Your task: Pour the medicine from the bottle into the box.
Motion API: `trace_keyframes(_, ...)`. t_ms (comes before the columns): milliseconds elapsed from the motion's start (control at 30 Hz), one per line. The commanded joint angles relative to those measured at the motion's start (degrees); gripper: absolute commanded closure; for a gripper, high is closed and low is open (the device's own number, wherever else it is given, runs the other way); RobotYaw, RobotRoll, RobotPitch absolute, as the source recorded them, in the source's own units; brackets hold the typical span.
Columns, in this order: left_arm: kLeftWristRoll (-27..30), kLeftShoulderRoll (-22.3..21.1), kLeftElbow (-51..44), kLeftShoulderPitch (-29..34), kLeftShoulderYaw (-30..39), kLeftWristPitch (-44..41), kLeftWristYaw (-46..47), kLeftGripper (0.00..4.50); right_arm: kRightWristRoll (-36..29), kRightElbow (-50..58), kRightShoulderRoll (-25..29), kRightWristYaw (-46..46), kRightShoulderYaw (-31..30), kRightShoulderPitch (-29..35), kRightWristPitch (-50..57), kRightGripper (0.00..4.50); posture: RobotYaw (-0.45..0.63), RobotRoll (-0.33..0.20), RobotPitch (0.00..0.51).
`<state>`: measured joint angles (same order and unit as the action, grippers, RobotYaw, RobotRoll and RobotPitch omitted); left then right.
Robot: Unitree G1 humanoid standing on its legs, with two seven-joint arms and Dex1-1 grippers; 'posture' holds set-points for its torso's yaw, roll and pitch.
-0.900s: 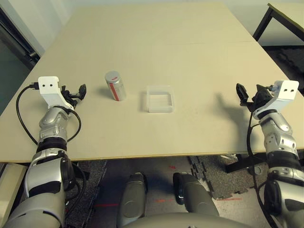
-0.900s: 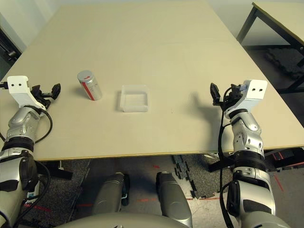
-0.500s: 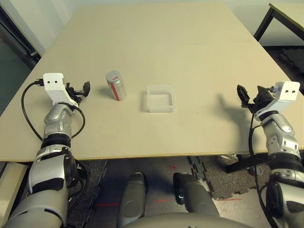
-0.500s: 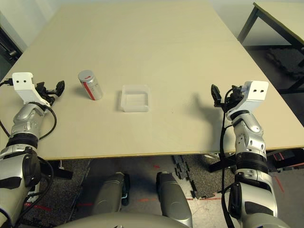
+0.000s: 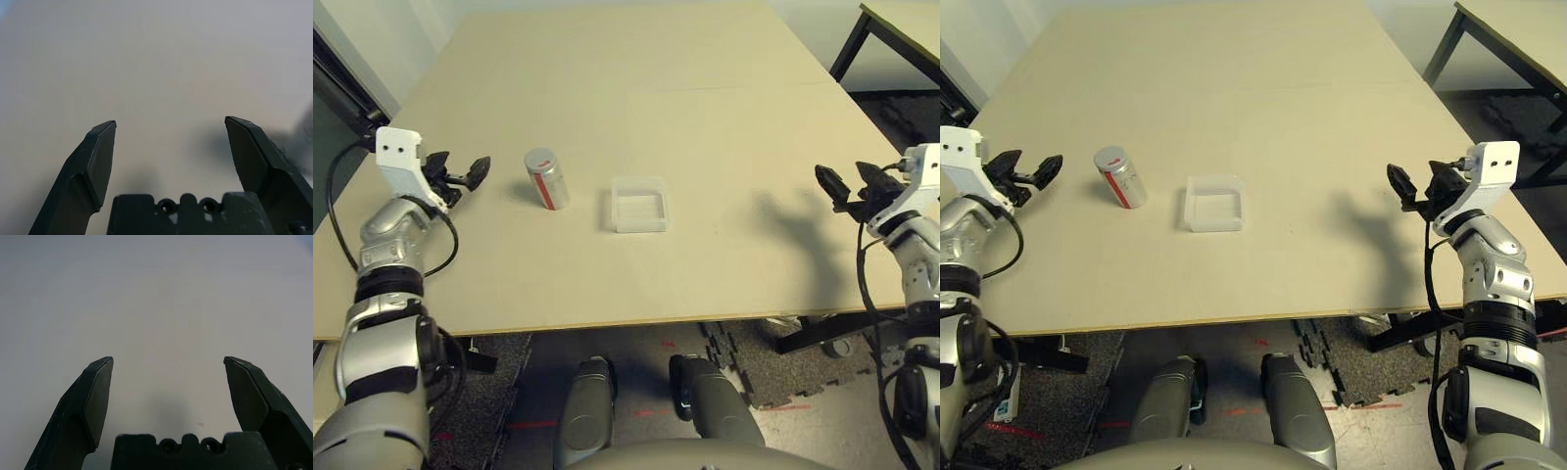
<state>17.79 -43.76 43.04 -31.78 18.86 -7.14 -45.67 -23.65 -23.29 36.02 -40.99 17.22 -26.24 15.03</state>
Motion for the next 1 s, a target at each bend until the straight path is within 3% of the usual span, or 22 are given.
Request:
trace_keyframes(33, 4.2, -1.8, -12.5, 5.8, -0.9, -9.4, -6.6, 0.03, -2.2, 5.0, 0.6, -5.8, -3.6, -0.8, 5.9, 0.0, 0.16, 0.0, 0.133)
trace_keyframes(167, 5.8, -1.2, -22.8, 9.8, -3.1, -15.7, -8.7, 0.03, -3.0, 7.9, -0.8, -7.7, -5.5, -2.2, 9.0, 0.0, 0.15, 0.0, 0.134)
trace_keyframes(300, 5.6, 2.4, -24.3, 7.9, -4.8, -17.4, -6.5, 0.03, -2.5, 8.9, -2.7, -7.3, -6.9, -2.9, 10.2, 0.0, 0.14, 0.0, 0.139)
trace_keyframes(533, 3.3, 7.7, -19.2, 4.4, -7.3, -13.9, -4.5, 0.03, -2.5, 12.6, -4.6, -5.9, -7.7, -1.9, 12.1, 0.0, 0.1, 0.0, 0.145)
trace_keyframes(1000, -2.1, 13.2, -3.6, -4.3, -11.2, -3.0, -4.7, 0.03, -3.0, 16.8, -5.7, -3.6, -6.9, 1.2, 13.7, 0.0, 0.04, 0.0, 0.137)
